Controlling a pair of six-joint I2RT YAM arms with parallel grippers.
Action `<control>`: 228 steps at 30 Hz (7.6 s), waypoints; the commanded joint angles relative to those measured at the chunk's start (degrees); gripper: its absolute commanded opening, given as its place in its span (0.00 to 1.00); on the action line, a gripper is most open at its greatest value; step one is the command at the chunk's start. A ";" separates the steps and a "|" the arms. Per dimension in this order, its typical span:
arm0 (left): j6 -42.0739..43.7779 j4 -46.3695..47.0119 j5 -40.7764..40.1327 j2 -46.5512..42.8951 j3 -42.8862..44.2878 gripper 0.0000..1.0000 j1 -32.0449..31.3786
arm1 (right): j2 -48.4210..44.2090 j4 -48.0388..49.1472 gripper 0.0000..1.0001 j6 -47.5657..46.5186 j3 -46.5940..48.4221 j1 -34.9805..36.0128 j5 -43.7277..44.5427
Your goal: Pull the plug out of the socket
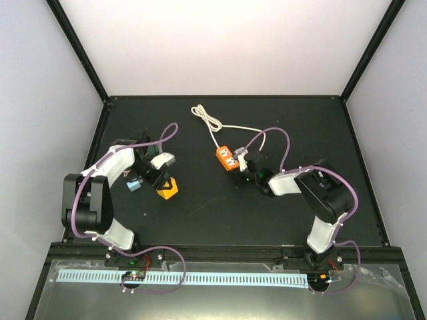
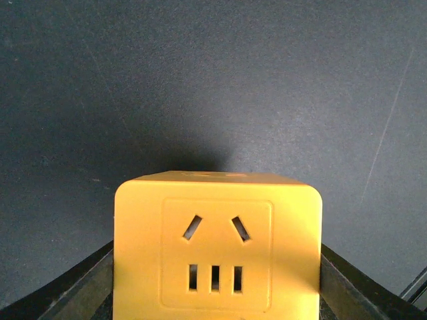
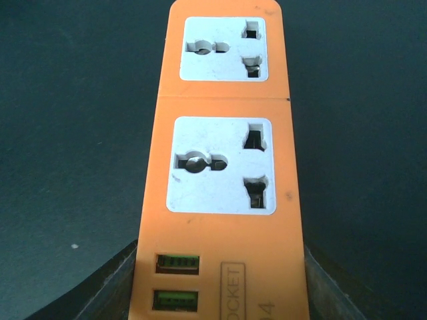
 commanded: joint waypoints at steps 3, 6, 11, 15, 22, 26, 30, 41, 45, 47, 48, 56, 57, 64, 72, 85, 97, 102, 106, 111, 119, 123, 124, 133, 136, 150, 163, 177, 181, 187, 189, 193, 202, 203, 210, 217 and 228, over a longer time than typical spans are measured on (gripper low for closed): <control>1.12 1.96 2.27 1.44 0.86 0.44 1.25 | -0.63 -5.72 0.01 4.36 -0.39 -4.54 3.47; 1.00 2.51 2.04 1.85 0.82 0.48 1.48 | -1.13 -6.63 0.01 5.60 -0.31 -6.37 4.19; 1.21 2.56 1.82 2.99 1.04 0.58 1.80 | -1.14 -9.98 0.01 8.98 1.36 -8.38 6.72; 0.39 3.56 0.46 2.92 1.28 0.69 2.25 | -1.11 -12.14 0.01 12.18 2.22 -8.82 10.96; -0.34 3.98 -0.25 2.44 1.90 0.81 2.41 | -1.63 -12.87 0.01 15.69 2.22 -11.38 11.73; -0.78 4.05 -0.61 2.52 2.16 0.83 2.37 | -1.69 -14.11 0.01 18.67 2.64 -13.05 13.04; -1.15 3.98 -0.85 2.45 2.33 0.91 2.42 | -2.44 -14.54 0.01 20.37 2.49 -14.59 11.66; -2.45 2.49 -0.69 1.04 5.58 0.99 2.38 | -7.58 -16.87 0.01 24.44 3.00 -16.12 14.32; -2.71 1.68 -0.50 0.85 6.53 0.99 2.36 | -7.86 -20.31 0.01 24.26 5.14 -17.01 13.65; -2.66 1.22 -0.46 0.78 6.95 0.99 2.36 | -8.10 -22.58 0.01 23.68 6.39 -17.44 14.51; -2.65 1.10 -0.46 0.62 7.08 0.99 2.36 | -8.00 -24.15 0.01 23.35 7.28 -17.84 14.55; -2.98 0.77 -0.08 -0.69 7.93 0.99 2.31 | -10.39 -31.58 0.01 21.21 8.49 -23.00 10.88; -3.03 0.71 0.16 -0.80 8.02 0.99 2.28 | -10.76 -32.58 0.01 21.05 8.75 -24.04 10.21; -3.26 0.33 1.06 -1.32 8.63 0.99 2.28 | -11.49 -38.02 0.01 17.88 11.36 -33.69 7.58; -3.19 0.00 1.54 -1.62 9.10 0.99 2.24 | -10.37 -42.55 0.01 6.82 14.63 -41.44 3.55; -3.20 -0.33 1.52 -1.34 10.63 0.99 2.07 | -7.76 -40.29 0.01 -22.79 15.08 -51.40 -3.50; -3.95 0.20 2.86 -0.83 11.03 0.99 2.02 | -12.16 -43.24 0.02 -35.87 10.70 -50.66 -14.72; -3.88 0.29 3.03 -0.99 11.14 0.99 2.06 | -8.62 -44.52 0.14 -35.51 11.60 -50.66 -13.26; -3.25 0.28 3.09 -1.45 10.68 0.99 2.07 | -7.43 -42.51 0.16 -35.58 10.69 -50.74 -11.23; -2.40 0.65 2.71 -3.70 9.39 0.99 2.02 | -8.26 -42.80 0.14 -38.63 8.14 -50.88 -10.88; -2.19 0.73 3.18 -6.34 8.12 0.99 2.06 | -10.51 -47.57 0.10 -48.64 5.94 -55.05 -11.77; -1.80 0.99 3.16 -6.99 7.73 0.99 2.06 | -10.53 -50.69 0.11 -55.76 5.76 -59.49 -14.04; -1.77 1.07 3.14 -7.24 7.58 0.99 2.06 | -10.56 -51.60 0.10 -57.44 5.72 -60.69 -14.49; -1.39 1.12 3.07 -8.93 6.95 0.99 2.05 | -6.95 -57.85 0.18 -71.75 4.55 -72.08 -13.21; -1.92 1.87 3.83 -9.80 6.77 0.99 2.07 | -7.12 -61.07 0.20 -72.83 6.79 -74.14 -15.82; -6.38 5.84 5.54 -14.50 5.83 0.99 2.18 | -15.57 -69.84 1.00 -73.10 15.51 -74.22 -24.42; -8.47 5.47 3.56 -18.19 11.24 0.99 2.54 | -16.49 -74.54 1.00 -53.88 34.71 -65.59 -36.06; -1.10 3.31 -2.29 -21.38 1.37 0.99 -2.81 | -27.16 -63.55 1.00 -35.48 27.59 -44.18 -39.51; -0.06 5.72 -5.31 -20.52 -0.98 0.99 -2.84 | -28.72 -60.49 1.00 -30.97 22.27 -40.75 -40.95; 0.75 6.08 -9.75 -15.44 -1.47 0.93 -3.01 | -32.62 -55.16 1.00 -27.23 16.31 -37.97 -41.40; 1.06 6.58 -9.97 -13.50 -1.66 0.90 -3.04 | -32.94 -54.49 1.00 -26.45 15.29 -37.92 -42.09; 1.60 6.83 -12.69 -11.48 -1.71 0.88 -3.06 | -32.81 -53.47 1.00 -24.93 14.46 -37.98 -42.29; 1.77 9.21 -20.85 -9.01 -2.25 0.89 -2.04 | -32.64 -51.14 1.00 -22.22 13.92 -37.92 -43.10; 1.57 9.59 -20.98 -9.08 -2.22 0.89 -1.92 | -32.73 -50.96 1.00 -21.90 13.88 -37.94 -43.28; 0.29 10.25 -21.30 -8.82 -0.92 0.81 -0.65 | -33.86 -49.45 1.00 -20.58 12.67 -37.93 -42.75; 0.67 9.86 -19.71 -10.27 0.64 0.88 1.42 | -35.07 -47.92 1.00 -20.12 13.04 -37.93 -38.75; -5.74 9.68 -7.60 -20.56 2.91 0.99 2.46 | -39.96 -44.89 1.00 -19.66 12.95 -37.97 -34.33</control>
